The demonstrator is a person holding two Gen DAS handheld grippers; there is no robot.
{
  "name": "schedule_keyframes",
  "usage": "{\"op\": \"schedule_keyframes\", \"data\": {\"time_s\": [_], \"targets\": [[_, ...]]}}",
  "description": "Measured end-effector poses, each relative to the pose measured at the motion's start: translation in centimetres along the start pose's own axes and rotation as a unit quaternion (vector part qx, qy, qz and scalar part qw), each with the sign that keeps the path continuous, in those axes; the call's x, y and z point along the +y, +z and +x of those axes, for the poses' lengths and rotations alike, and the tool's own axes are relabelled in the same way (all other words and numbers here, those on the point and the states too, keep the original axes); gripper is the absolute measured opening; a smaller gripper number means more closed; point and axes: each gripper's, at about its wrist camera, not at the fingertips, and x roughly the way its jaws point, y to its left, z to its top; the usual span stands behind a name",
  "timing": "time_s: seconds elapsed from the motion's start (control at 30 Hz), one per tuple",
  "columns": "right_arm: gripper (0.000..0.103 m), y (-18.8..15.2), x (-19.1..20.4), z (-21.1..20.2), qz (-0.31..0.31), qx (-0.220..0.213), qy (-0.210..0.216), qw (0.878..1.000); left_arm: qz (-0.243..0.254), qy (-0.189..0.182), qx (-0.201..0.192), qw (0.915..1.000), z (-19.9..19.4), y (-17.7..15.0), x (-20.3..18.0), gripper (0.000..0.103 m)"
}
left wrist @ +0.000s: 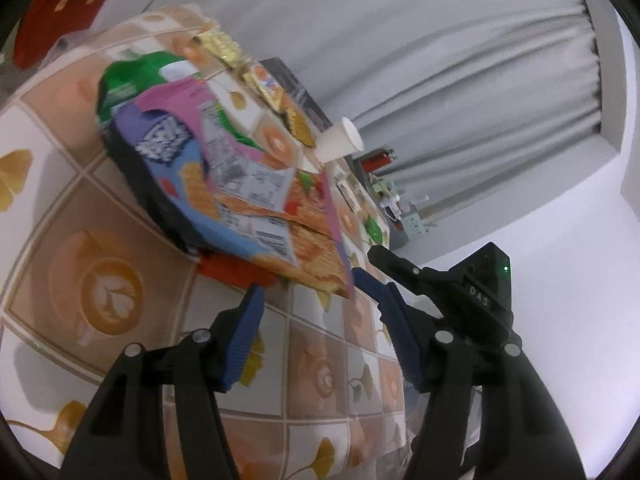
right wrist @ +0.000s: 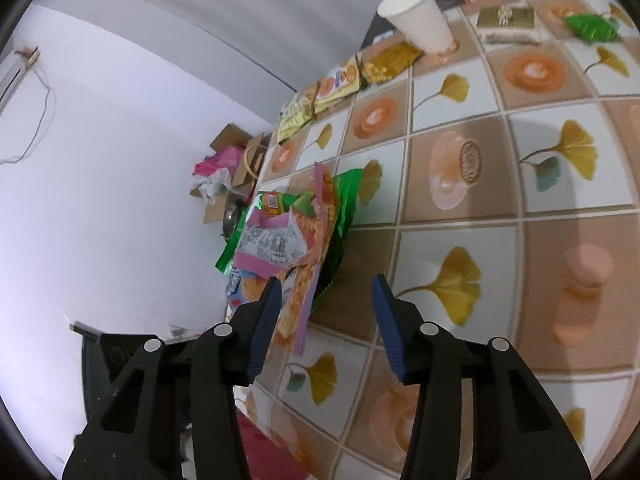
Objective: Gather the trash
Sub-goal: 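Grasp the purple snack bag with the left gripper while the right gripper grasps the green snack bag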
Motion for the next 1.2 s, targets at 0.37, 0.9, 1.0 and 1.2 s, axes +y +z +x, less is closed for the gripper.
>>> {"op": "schedule_keyframes", "data": {"time_s": [0.37,0.9,1.0,1.2], "targets": [[0.008,-0.6,-0.2,2.7,0.035,0.059,0.037,0.997,-0.091,-0.003,-0.02,0.9957,0.5,1.4,4.0,0.054],[0.01,-2.8,2.9,0.8,-0.013,0.085,0.074,0.994,-0.09,0.045,-0.028,0.9946,0.0,1.6,5.0,0.014],[0.031,-1.5,2.6,0.2,-0.015,0.064,0.059,0.996,-0.082,0.054,-0.025,0.9949,-0.2,1.8,5.1,0.011],[0.04,2.1,-0.1,2.0,0.041,0.051,0.064,0.996,-0.064,0.071,-0.013,0.9954,-0.3,2.2,5.0,0.008]]}}
